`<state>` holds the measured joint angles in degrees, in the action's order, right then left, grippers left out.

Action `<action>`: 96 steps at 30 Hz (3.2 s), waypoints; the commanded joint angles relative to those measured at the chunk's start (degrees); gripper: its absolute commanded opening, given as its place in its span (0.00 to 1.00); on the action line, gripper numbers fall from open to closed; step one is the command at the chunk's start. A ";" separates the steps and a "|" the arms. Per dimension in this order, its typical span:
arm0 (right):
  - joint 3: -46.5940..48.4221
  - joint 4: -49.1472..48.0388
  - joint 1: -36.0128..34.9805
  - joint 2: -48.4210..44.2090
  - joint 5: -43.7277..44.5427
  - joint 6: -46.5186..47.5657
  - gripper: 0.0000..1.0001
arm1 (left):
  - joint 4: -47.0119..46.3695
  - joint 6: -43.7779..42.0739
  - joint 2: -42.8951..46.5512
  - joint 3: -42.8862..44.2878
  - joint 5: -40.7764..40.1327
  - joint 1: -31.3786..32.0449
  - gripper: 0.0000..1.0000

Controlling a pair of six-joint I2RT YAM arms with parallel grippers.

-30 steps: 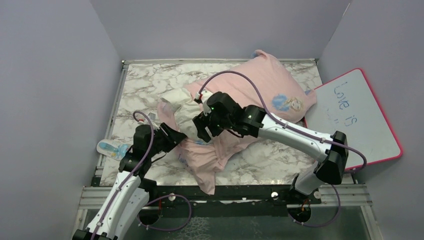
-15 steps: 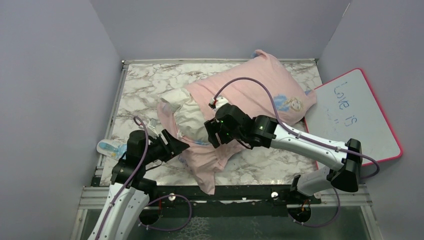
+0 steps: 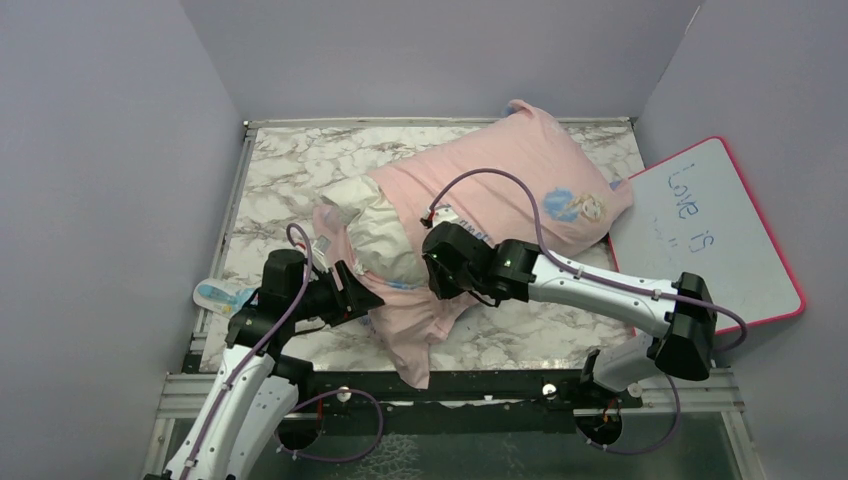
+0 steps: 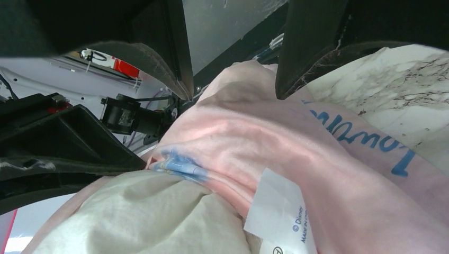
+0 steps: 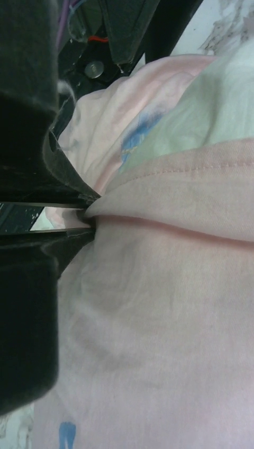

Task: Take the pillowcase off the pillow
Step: Remove the pillow from the pillowcase.

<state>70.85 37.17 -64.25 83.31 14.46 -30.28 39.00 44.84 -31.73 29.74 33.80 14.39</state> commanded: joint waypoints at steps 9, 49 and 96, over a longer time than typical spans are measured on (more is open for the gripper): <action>-3.36 -0.03 -0.79 -3.45 13.22 -7.04 0.01 | -6.41 -2.22 -4.19 1.70 1.42 2.23 0.45; -7.82 -12.50 2.64 -12.01 -25.64 11.02 0.49 | -11.89 0.86 -7.23 -2.49 -9.86 7.96 0.00; -8.87 -16.98 0.79 6.50 -32.36 15.76 0.26 | -6.00 2.99 -5.95 7.50 -27.55 17.51 0.42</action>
<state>65.19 22.94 -62.26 90.74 -14.22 -12.45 33.82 47.33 -40.58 32.64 10.74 31.70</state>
